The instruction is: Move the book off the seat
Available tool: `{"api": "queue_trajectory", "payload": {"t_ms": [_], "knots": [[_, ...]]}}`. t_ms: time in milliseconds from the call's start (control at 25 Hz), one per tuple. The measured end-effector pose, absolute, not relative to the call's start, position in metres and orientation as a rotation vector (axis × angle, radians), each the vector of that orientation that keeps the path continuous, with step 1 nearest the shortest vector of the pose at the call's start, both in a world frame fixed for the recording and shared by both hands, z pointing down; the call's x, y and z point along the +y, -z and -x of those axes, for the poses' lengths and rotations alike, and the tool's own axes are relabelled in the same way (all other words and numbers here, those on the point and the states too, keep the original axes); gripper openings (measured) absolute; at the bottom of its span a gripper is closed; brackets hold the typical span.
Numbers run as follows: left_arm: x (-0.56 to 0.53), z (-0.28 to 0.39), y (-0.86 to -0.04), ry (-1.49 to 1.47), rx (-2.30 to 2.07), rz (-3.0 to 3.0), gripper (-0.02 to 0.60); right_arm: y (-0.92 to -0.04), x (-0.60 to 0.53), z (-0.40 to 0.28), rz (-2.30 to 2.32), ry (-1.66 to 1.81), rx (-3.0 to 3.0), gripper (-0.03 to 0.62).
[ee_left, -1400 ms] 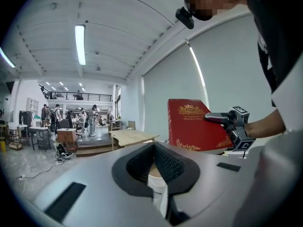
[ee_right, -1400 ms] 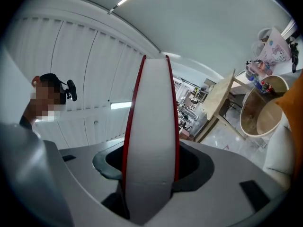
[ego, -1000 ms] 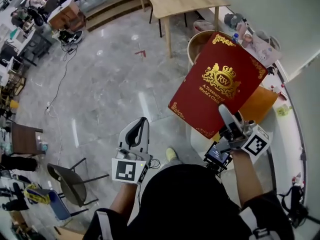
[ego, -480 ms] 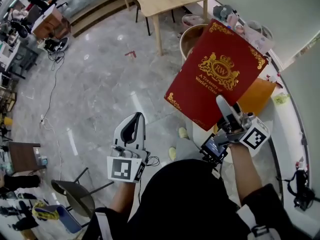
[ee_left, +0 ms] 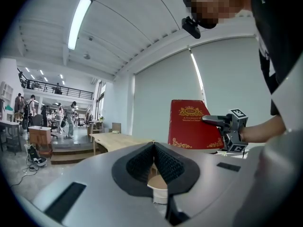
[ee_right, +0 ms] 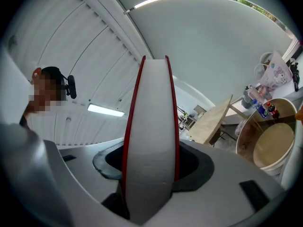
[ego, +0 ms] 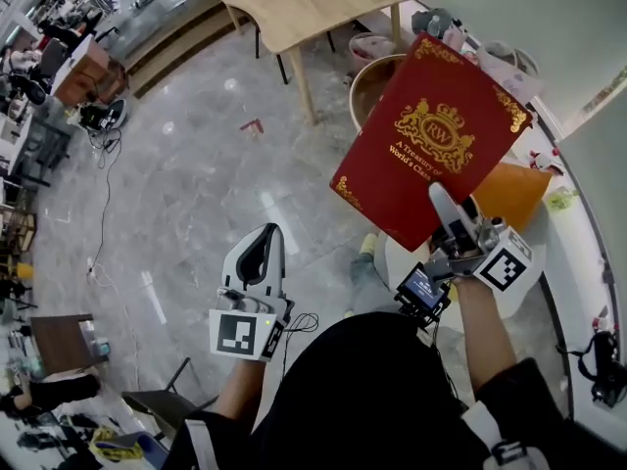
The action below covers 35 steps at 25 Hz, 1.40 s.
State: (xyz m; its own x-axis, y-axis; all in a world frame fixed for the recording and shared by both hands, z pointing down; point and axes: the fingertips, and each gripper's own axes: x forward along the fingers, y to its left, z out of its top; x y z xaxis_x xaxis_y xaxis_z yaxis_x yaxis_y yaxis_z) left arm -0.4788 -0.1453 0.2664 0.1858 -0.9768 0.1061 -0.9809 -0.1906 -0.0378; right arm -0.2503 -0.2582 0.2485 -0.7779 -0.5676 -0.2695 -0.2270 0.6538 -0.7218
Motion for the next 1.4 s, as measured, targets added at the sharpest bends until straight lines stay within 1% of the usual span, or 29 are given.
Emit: {"api": "queue_trajectory", "payload": {"t_ms": [160, 440, 680, 800, 1040, 1400], "knots": [[-0.212, 0.475, -0.263, -0.165, -1.896, -2.448, 0.012, -0.244, -0.317, 0.249, 0.714, 0.877, 2.419, 0.253], [-0.301, 0.466, -0.256, -0.172, -1.820, -2.500, 0.012, -0.251, -0.392, 0.234, 0.774, 0.915, 2.365, 0.253], [-0.360, 0.460, -0.259, -0.197, -1.788, -2.539, 0.012, -0.259, -0.449, 0.209, 0.863, 0.909, 2.304, 0.253], [-0.391, 0.455, -0.261, -0.201, -1.769, -2.549, 0.012, -0.257, -0.474, 0.185, 0.958, 0.833, 2.306, 0.253], [-0.434, 0.435, -0.264, -0.234, -1.689, -2.620, 0.012, -0.272, -0.499, 0.150, 1.060, 0.831, 2.248, 0.253], [-0.487, 0.420, -0.274, -0.248, -1.501, -2.704, 0.012, -0.301, -0.512, 0.130, 1.225, 0.886, 2.133, 0.253]]}}
